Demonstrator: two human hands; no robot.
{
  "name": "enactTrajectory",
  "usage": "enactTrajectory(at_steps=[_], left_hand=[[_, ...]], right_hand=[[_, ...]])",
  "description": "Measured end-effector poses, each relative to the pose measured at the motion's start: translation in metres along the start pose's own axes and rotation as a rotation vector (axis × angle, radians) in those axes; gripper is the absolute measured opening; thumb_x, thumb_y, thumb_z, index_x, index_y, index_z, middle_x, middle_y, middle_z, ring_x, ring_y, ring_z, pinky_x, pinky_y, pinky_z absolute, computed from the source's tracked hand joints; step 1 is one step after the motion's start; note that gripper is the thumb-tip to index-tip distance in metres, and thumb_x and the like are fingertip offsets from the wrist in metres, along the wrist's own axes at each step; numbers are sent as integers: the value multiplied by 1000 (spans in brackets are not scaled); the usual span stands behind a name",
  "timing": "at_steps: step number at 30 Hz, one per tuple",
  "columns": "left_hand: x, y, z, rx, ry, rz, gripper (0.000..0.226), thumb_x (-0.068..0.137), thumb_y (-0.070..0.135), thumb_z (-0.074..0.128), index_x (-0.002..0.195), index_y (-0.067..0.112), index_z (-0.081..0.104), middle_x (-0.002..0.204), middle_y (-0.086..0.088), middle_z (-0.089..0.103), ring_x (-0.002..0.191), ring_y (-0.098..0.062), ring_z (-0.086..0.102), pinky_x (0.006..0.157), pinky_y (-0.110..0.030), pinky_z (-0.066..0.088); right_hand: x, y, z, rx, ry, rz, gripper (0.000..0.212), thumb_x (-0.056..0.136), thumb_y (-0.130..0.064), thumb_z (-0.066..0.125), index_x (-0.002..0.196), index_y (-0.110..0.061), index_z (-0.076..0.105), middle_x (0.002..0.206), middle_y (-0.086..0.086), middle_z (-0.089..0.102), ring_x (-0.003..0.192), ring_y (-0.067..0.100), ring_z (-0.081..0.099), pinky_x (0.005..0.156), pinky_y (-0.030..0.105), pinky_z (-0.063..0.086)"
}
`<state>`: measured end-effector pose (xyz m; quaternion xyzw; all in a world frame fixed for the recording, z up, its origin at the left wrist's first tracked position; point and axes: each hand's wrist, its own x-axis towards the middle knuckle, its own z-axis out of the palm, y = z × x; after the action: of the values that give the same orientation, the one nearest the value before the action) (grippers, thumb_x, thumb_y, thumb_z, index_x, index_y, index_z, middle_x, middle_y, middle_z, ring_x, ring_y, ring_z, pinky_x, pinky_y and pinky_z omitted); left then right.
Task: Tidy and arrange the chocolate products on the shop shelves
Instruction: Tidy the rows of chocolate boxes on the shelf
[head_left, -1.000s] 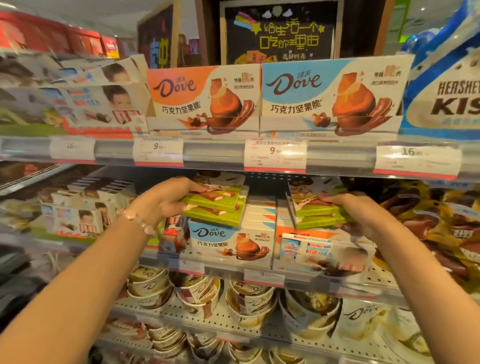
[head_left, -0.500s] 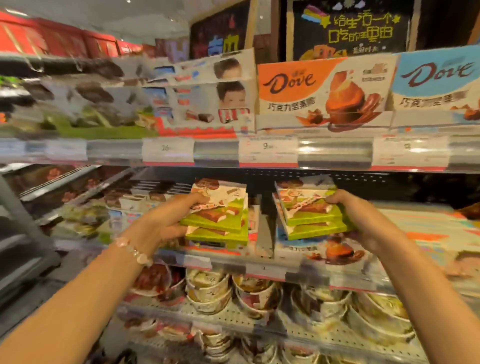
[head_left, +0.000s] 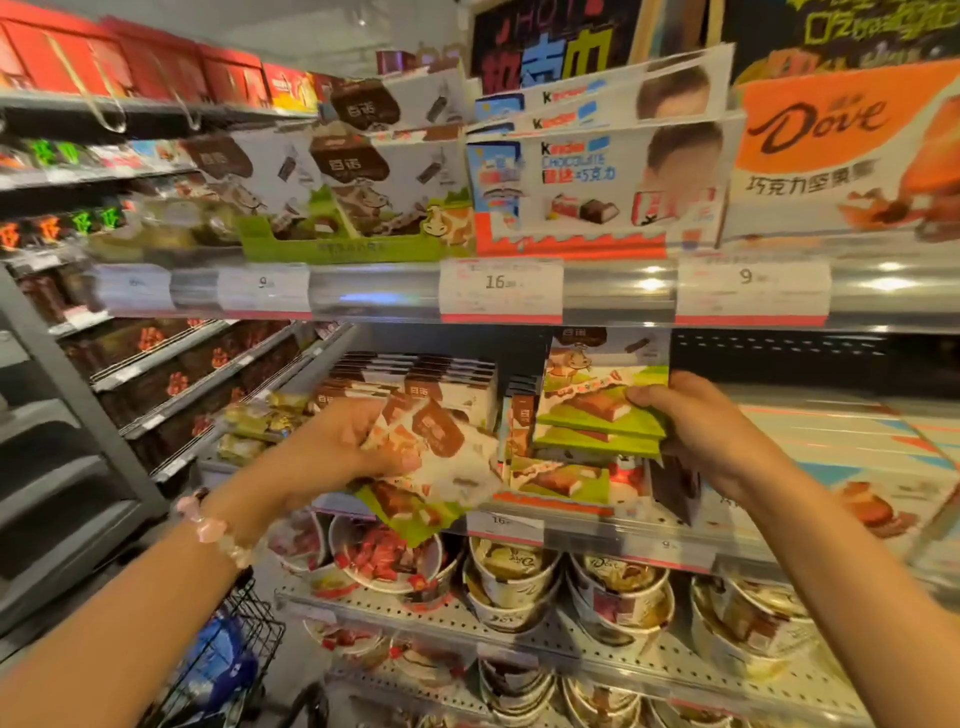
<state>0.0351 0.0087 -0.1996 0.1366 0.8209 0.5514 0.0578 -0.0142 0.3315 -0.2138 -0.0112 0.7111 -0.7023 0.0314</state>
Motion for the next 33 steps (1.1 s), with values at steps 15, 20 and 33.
enactTrajectory(at_steps=[15,20,33], left_hand=[[45,-14,-17,931,-213,21,19,70,44,77,84,37,66,149,28,8,141,-7,-16,106,-56,-21],[50,-26,-31,961,-241,74,25,65,45,78,73,26,64,140,41,2,140,-5,-14,109,-53,-20],[46,-42,-33,1004,-220,161,35,67,54,74,64,22,61,143,20,21,134,0,9,108,-49,-14]], right_hand=[[40,6,35,-258,-268,-140,28,88,-18,59,116,-20,53,102,0,71,89,13,70,74,30,56],[39,6,37,-270,-234,-224,48,78,-30,62,122,-13,51,109,-2,67,96,11,67,85,31,53],[47,12,89,-236,-124,-301,34,89,-17,56,116,-34,44,115,-10,62,103,4,61,87,20,48]])
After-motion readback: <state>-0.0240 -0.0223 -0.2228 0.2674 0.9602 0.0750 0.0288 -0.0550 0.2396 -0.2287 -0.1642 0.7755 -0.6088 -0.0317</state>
